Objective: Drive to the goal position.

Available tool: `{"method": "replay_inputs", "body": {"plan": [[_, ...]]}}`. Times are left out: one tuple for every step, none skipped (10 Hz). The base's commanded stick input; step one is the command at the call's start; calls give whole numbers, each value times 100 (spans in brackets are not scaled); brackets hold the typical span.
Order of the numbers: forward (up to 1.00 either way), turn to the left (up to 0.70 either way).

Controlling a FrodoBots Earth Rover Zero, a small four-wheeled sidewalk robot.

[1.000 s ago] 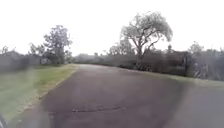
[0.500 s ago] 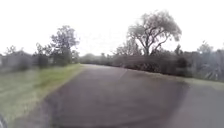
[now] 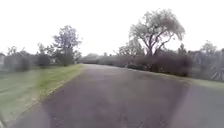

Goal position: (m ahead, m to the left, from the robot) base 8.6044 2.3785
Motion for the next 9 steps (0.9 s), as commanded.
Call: {"method": "replay_inputs", "body": {"plan": [[70, 0], [70, 0], [70, 0], [70, 0], [70, 0], [70, 0], [70, 0], [70, 0], [70, 0]]}}
